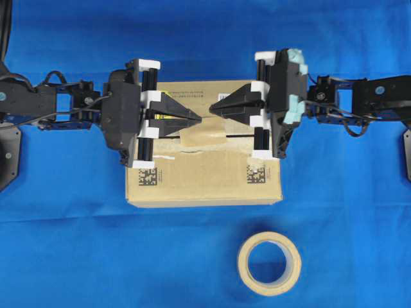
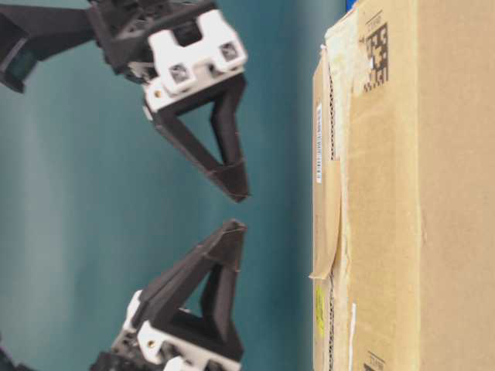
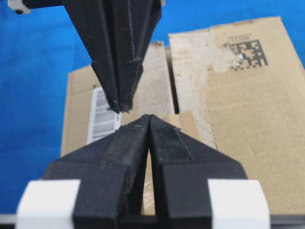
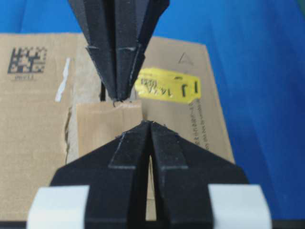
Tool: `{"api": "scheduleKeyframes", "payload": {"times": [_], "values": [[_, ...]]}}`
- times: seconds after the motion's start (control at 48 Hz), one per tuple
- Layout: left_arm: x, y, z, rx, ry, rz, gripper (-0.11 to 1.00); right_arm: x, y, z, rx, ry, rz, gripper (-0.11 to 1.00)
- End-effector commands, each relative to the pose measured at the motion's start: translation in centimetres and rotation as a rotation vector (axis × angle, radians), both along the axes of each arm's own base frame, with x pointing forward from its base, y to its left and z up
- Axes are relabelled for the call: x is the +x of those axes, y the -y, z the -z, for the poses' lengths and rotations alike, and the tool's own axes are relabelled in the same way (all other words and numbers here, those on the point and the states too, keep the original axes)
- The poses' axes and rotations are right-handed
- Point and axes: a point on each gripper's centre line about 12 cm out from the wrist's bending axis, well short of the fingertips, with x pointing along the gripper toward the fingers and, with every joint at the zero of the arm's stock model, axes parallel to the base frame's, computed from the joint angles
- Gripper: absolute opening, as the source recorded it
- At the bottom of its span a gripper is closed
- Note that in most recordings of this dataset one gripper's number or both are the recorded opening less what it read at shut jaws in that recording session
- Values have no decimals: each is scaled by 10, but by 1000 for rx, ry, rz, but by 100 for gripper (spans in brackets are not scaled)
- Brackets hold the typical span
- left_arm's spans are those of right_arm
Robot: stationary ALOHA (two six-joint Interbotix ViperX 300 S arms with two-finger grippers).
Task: Apply tape along the seams of the closed cardboard box to seal it securely.
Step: 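Reposition both grippers over the tape and press it down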
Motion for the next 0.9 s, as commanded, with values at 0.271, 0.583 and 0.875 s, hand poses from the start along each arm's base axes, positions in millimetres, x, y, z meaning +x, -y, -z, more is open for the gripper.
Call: {"api": "scheduleKeyframes", "payload": {"times": [0.271, 0.583, 0.875], "values": [[10, -2, 27, -43, -50, -23, 0, 24, 5, 23, 14, -37, 12, 1], [-3, -1, 55, -161, -127, -76, 0, 28, -11, 39, 35, -83, -16, 1], [-16, 0, 70, -215, -168, -106, 0, 9, -11, 60, 97, -143, 28, 1]]}}
